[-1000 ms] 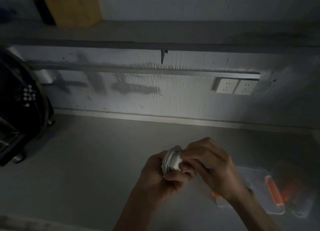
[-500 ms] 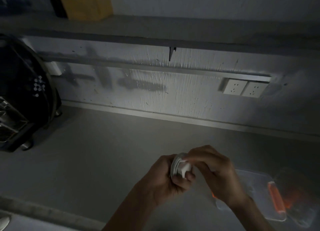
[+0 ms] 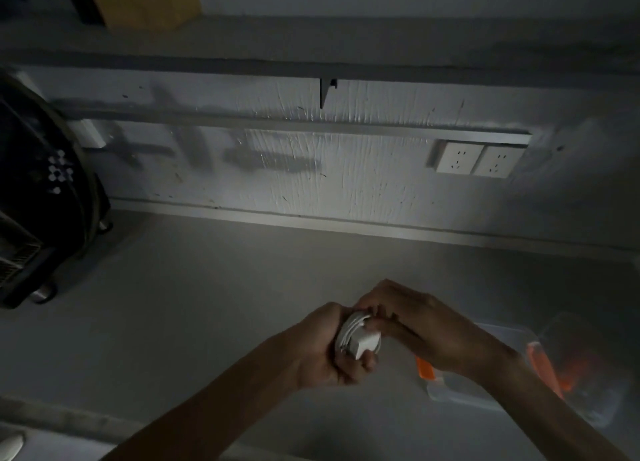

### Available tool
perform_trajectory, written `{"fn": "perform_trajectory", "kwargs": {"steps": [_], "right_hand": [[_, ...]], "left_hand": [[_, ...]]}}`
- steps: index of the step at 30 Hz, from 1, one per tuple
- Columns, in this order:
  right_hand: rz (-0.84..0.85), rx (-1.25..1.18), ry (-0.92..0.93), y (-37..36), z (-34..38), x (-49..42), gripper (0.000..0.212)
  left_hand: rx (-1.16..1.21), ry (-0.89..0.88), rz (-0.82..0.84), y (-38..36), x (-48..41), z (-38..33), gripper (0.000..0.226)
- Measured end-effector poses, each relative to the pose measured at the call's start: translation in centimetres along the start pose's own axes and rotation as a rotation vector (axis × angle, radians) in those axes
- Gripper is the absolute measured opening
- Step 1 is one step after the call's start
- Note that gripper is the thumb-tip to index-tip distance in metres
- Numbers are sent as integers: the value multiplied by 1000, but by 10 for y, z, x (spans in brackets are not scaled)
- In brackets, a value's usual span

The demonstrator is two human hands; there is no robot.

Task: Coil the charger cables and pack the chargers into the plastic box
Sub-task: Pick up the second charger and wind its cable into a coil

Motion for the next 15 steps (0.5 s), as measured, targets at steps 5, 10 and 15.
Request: {"fn": "perform_trajectory", "kwargs": {"steps": [5,10,15], "right_hand": [[20,65,-63,3,0,9,14],[-131,256,29,-2,12,13,23],[-204,6,-231,-7,-4,13,29]], "left_hand": [[6,-65,-81,2,-7,5,31],[-27,-273,-207,0,-11,3,28],[-161,-437,-302,2,-13,2,51]]}}
Point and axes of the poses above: each hand's wrist, its own x-axis away from the middle knuckle, its own y-axis out of the back of the hand, z = x × y, the point moved 3 cm from there along -x, towards the middle knuckle, and after that the axes turned 14 degrees about -z, right-handed, at the moved point
